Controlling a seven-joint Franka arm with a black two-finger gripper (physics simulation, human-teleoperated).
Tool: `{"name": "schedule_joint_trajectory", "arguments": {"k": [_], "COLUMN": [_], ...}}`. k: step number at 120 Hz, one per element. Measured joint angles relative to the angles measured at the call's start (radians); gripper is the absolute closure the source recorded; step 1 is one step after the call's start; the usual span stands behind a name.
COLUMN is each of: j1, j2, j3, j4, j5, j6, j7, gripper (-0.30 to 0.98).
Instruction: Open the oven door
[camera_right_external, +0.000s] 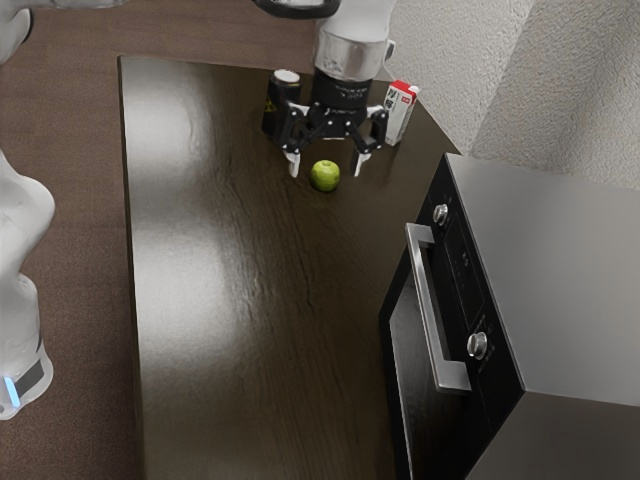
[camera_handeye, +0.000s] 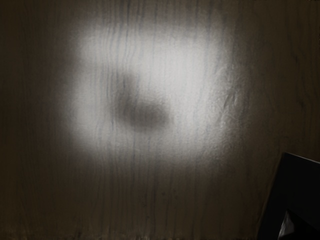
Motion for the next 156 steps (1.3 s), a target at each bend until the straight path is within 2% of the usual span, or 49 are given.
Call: {"name": "schedule_joint_trajectory", "arguments": {"k": [8, 20, 34, 47, 65, 82, 101, 156], "j1": [-0.001, 0.012, 0.014, 0.013, 0.022, 0.033, 0.044, 0.117], "j2": [-0.013, -0.079, -0.189, -0.086, 0.016, 0.023, 0.025, 0.078], "j3": [-0.011, -0.089, -0.258, -0.352, -0.417, -0.435, -0.455, -0.452], "j4": [-0.008, -0.097, -0.103, 0.045, 0.067, 0.018, -0.004, -0.05], "j5": [-0.001, -0.002, 0.002, 0.005, -0.006, -0.008, 0.023, 0.025], "j6": [0.015, 0.029, 0.016, 0.027, 0.144, 0.248, 0.323, 0.411], "j7": [-0.051, -0.118, -0.196, -0.226, -0.233, -0.232, -0.198, -0.119], "gripper": [0.0, 0.0, 0.0, 0.0, 0.0, 0.0, 0.0, 0.0]}}
